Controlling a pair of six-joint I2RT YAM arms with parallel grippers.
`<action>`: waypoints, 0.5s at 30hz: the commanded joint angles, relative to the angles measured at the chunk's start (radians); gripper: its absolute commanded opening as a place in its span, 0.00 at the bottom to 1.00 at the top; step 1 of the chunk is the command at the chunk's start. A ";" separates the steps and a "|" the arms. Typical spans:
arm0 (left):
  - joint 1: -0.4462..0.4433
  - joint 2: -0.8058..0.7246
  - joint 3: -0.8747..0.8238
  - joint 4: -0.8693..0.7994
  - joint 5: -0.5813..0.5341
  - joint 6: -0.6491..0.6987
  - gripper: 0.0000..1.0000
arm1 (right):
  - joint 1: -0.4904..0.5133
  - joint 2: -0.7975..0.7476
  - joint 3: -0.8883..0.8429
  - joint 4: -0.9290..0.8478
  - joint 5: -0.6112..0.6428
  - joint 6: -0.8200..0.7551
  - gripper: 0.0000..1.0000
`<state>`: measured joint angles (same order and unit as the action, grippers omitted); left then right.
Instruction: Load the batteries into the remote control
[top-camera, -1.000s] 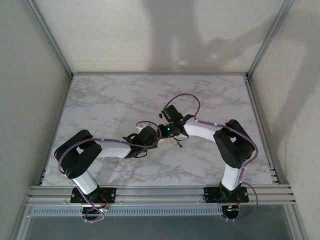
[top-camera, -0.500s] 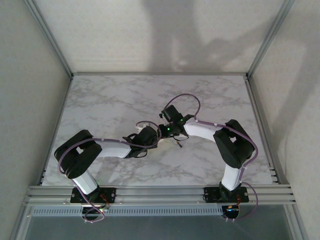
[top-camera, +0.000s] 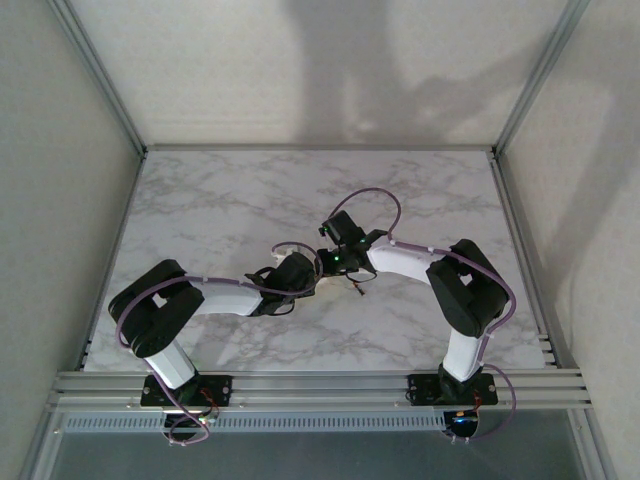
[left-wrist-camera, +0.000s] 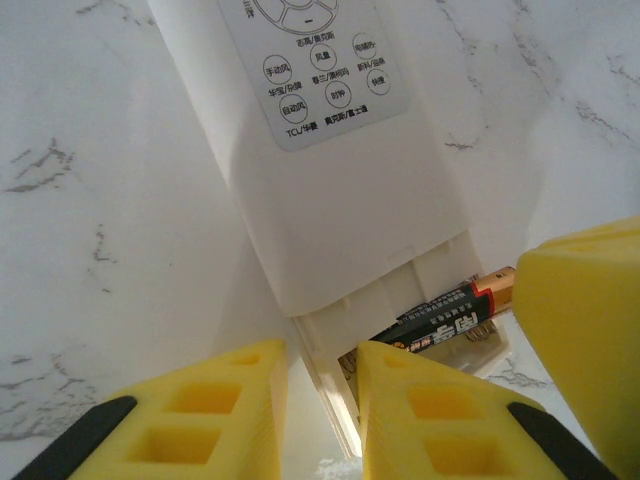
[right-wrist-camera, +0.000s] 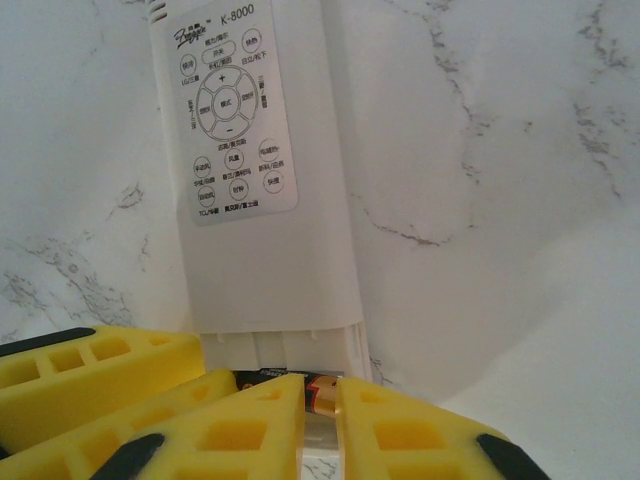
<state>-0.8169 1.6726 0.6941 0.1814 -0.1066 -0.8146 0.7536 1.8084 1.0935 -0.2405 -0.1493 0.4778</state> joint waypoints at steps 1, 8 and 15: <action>-0.008 0.031 0.008 -0.068 -0.032 0.002 0.24 | 0.011 -0.014 -0.020 -0.046 0.058 0.029 0.18; -0.010 0.032 0.006 -0.067 -0.031 0.002 0.24 | 0.013 -0.012 -0.018 -0.040 0.050 0.025 0.18; -0.010 0.032 0.006 -0.066 -0.030 0.003 0.24 | 0.023 -0.008 -0.018 -0.012 0.014 0.014 0.17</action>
<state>-0.8177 1.6726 0.6941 0.1814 -0.1093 -0.8146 0.7597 1.8072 1.0863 -0.2520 -0.1246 0.4911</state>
